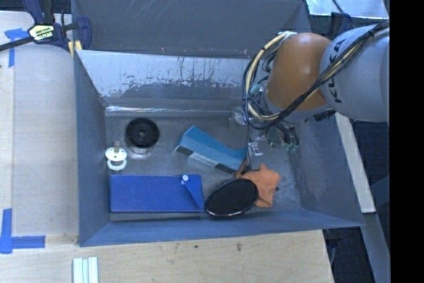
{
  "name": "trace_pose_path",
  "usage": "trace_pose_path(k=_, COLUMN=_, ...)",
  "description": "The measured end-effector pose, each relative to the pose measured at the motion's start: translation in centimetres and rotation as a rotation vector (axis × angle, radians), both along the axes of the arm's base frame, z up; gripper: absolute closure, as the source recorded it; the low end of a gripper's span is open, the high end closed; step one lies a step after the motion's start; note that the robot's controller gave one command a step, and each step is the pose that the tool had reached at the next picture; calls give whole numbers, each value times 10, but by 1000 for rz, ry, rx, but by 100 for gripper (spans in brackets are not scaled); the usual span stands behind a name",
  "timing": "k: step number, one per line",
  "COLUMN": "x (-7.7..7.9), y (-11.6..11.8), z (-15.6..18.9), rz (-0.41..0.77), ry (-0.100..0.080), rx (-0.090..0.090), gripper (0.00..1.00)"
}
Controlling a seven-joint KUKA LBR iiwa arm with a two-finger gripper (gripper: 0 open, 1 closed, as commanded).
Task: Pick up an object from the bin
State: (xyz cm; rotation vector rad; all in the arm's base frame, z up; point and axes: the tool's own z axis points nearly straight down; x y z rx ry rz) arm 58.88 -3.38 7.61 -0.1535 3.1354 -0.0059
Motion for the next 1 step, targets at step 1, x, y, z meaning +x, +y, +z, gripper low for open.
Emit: trace_pose_path(k=1, x=-51, y=11, z=-3, rz=60, ry=-1, rx=2, gripper=100)
